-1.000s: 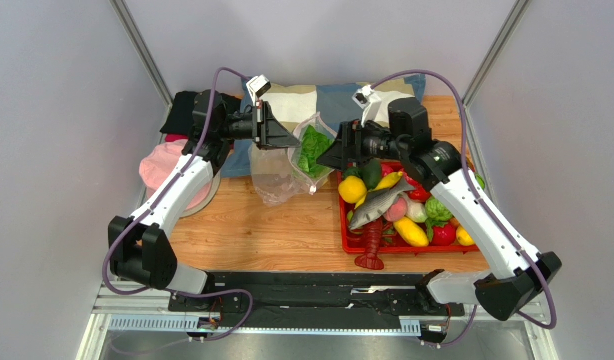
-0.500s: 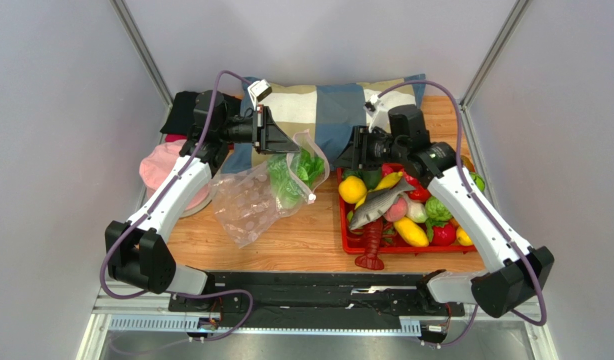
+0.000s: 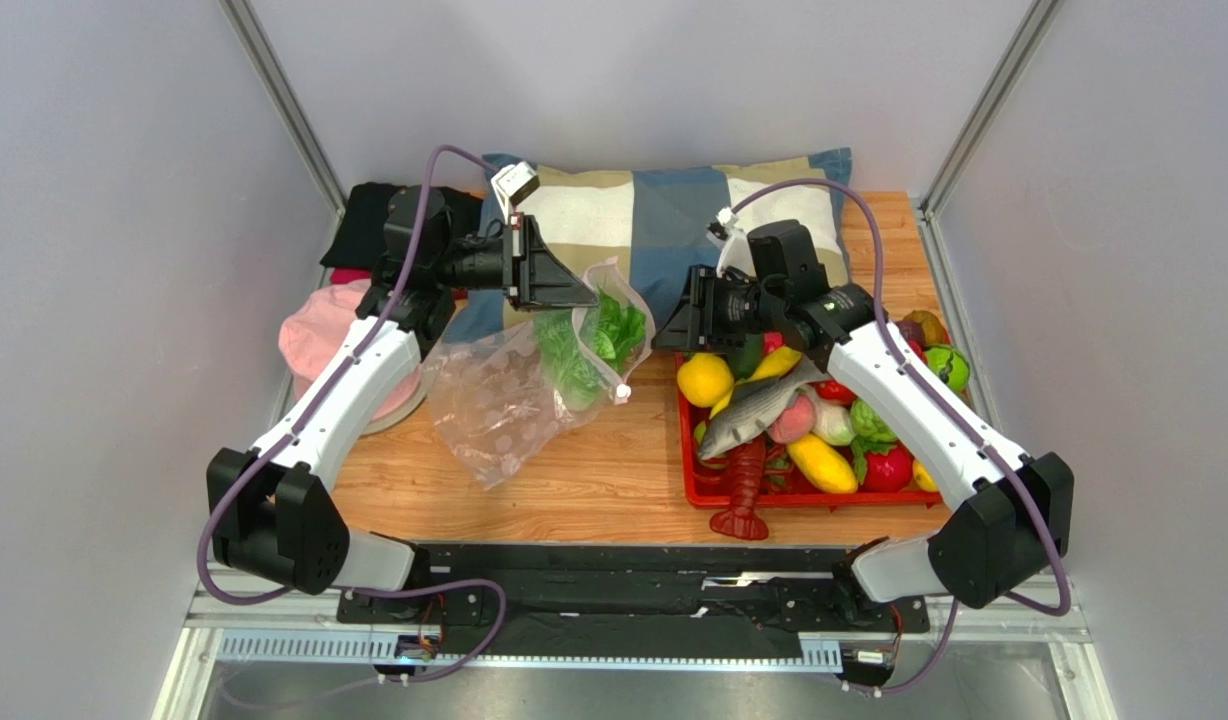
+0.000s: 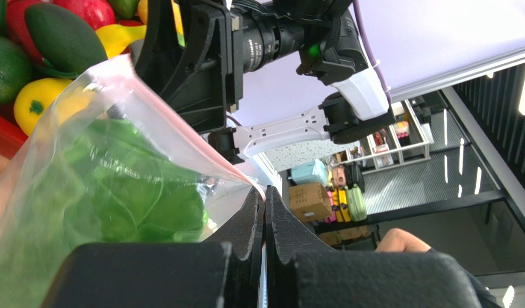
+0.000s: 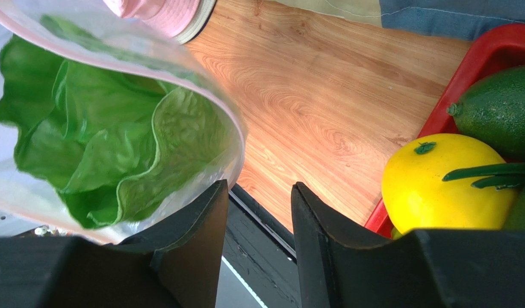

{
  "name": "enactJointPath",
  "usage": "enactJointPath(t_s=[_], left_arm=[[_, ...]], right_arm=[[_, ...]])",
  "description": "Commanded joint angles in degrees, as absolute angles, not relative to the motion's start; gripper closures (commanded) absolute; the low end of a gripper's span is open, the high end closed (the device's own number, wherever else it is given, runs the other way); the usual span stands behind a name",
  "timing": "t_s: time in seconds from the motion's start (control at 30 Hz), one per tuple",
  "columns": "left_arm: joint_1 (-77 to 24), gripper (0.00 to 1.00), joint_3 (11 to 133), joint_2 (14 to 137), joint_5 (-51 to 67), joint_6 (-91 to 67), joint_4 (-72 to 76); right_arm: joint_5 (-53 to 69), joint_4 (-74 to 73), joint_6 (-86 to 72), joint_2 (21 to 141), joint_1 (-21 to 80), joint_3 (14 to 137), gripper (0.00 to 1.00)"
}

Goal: Place the food in the zip-top bag and seal the zipper
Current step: Adjust the zipper food storage bag at the center of the board.

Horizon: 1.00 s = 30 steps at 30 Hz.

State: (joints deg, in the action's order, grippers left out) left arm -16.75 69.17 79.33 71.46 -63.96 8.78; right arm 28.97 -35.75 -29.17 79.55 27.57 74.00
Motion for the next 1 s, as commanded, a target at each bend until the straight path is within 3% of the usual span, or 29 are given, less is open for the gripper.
enactJointPath(t_s=[0.0, 0.27, 0.37, 0.4, 0.43, 0.47, 0.6, 0.7, 0.8, 0.97], left_arm=[[-16.6, 1.00, 69.4, 77.2, 72.1, -63.2, 10.2], [-16.6, 1.00, 69.8, 76.9, 72.2, -60.1, 6.0], [-16.6, 1.00, 69.6, 76.7, 72.6, -60.1, 6.1], [-16.6, 1.00, 69.6, 76.7, 72.7, -60.5, 6.2], [-16.5, 1.00, 69.7, 76.8, 72.6, -60.2, 5.5], [-16.3, 1.00, 70.0, 76.9, 72.3, -58.7, 3.6], [-15.3, 1.00, 79.9, 79.1, 61.4, -34.1, -35.4], [-15.3, 1.00, 85.2, 81.5, 48.5, -20.8, -49.5], [-15.4, 1.00, 88.6, 82.4, 42.5, -15.1, -55.8], [-15.7, 1.00, 90.0, 79.2, 43.0, -10.8, -57.4]], right_arm=[[29.1, -31.6, -31.8, 80.8, 27.7, 76.5, 0.54], [34.1, -27.7, -35.3, 82.9, 27.8, 75.9, 0.55], [34.0, -28.5, -34.5, 82.9, 28.1, 75.7, 0.73], [33.9, -28.7, -33.9, 83.1, 28.1, 75.6, 0.98], [33.3, -29.4, -32.6, 83.1, 28.1, 75.9, 1.00], [32.2, -31.1, -31.9, 82.8, 28.0, 76.3, 1.00], [32.9, -34.2, -29.7, 80.5, 28.0, 80.7, 1.00], [34.4, -35.2, -28.8, 78.0, 30.1, 82.8, 1.00], [36.0, -37.3, -27.3, 75.9, 34.4, 85.1, 1.00], [33.8, -41.2, -27.2, 74.7, 37.3, 85.7, 1.00]])
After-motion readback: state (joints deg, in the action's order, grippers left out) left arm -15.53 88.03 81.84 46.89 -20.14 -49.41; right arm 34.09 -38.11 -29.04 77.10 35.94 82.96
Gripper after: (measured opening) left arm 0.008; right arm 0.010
